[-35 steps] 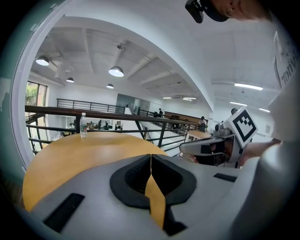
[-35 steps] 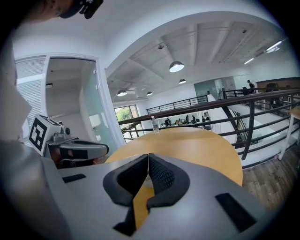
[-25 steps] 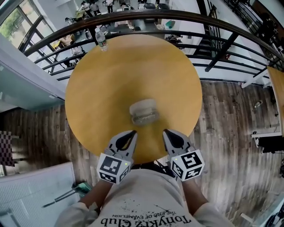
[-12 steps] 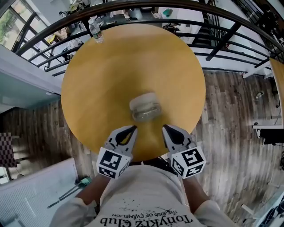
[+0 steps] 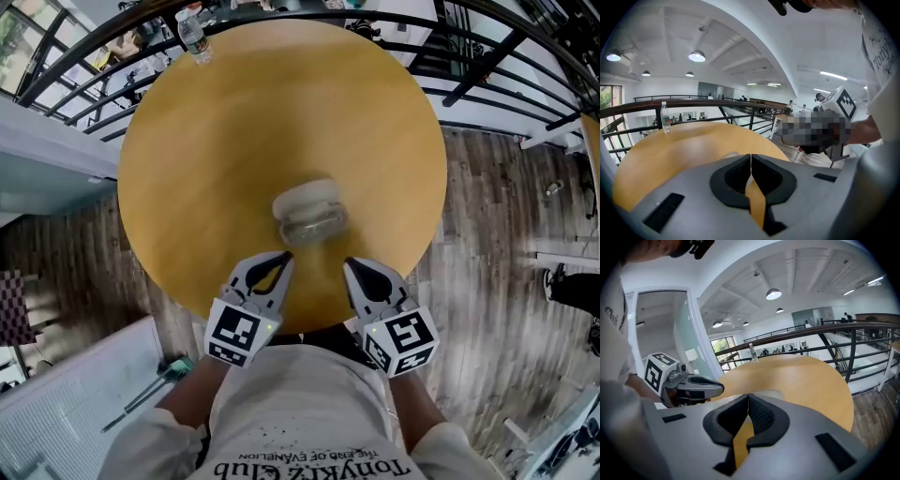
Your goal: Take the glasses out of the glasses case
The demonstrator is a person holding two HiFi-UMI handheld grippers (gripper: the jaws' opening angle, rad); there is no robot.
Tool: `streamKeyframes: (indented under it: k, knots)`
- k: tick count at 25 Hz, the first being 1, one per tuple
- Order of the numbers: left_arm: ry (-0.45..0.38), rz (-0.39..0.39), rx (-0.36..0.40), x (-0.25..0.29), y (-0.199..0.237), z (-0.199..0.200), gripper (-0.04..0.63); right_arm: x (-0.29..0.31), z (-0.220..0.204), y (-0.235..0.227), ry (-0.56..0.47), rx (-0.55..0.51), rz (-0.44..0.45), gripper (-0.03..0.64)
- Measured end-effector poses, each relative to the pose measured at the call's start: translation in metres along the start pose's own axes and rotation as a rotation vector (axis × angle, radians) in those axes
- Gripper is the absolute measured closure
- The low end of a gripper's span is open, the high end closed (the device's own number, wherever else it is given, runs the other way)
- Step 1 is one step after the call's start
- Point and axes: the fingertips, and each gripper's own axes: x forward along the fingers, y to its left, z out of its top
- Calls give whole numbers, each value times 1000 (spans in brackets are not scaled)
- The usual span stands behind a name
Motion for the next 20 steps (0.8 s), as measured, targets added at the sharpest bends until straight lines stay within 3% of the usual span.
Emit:
streamKeyframes:
  k: [10,20]
  knots:
    - [51,-42,62,31,18,-24,569,19,-25,-5,29,49,26,591]
    - [184,-136,171,65,32,-56,569,31,-34,-13,44,100,21,591]
